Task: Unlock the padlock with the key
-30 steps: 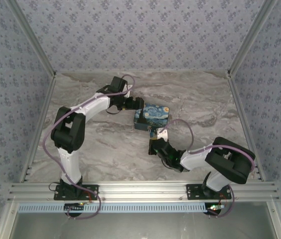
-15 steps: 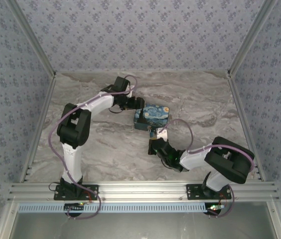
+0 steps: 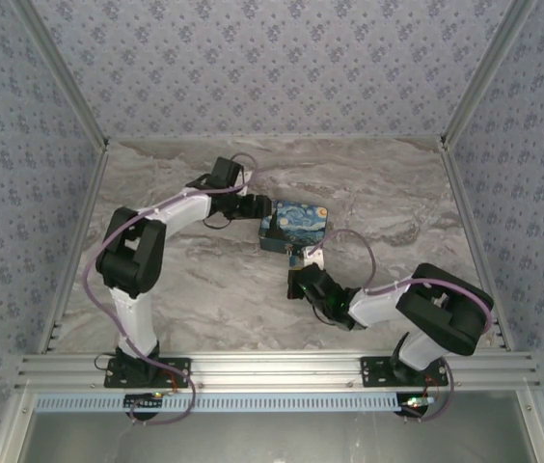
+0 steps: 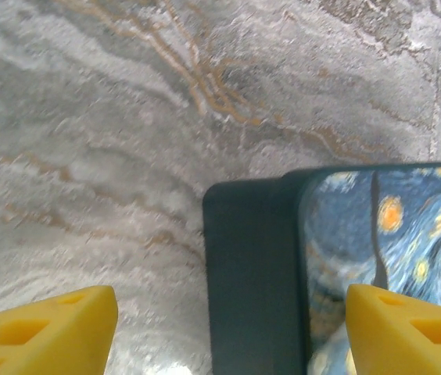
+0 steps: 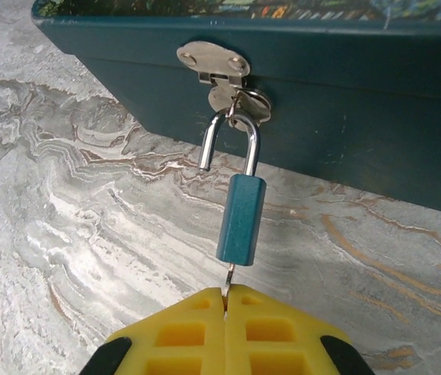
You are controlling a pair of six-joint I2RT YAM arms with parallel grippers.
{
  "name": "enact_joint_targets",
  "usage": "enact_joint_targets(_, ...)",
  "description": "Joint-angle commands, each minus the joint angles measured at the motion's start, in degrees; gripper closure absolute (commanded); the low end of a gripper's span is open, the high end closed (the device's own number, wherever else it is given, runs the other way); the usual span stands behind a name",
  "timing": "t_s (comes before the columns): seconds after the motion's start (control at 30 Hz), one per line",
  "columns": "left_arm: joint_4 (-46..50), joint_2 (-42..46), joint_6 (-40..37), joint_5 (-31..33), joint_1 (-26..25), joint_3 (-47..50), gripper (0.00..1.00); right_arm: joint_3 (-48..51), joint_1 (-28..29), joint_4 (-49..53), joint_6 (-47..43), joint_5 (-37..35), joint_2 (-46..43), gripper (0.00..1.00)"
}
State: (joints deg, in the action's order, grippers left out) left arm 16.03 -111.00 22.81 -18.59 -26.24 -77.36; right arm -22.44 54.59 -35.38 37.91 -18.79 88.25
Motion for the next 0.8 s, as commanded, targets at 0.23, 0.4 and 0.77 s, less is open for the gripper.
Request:
enact_joint_targets(0.23, 0.4, 5.1, 1.3, 2.8, 0.8, 12.4, 0.25, 0.4, -3.9, 0.4, -1.3, 9.4, -2.0, 1.0)
enact_joint_targets(0.4, -2.0, 7.7, 3.8, 2.8, 0.8, 16.4, 0.26, 1.1, -5.0, -1.1, -1.4, 11.5, -1.9, 1.0)
enact_joint_targets(0.77, -3.1, 16.0, 6.6, 3.9, 0.8, 23.8, 0.26, 3.5, -10.2, -5.7, -0.9, 19.3, -1.8, 1.0)
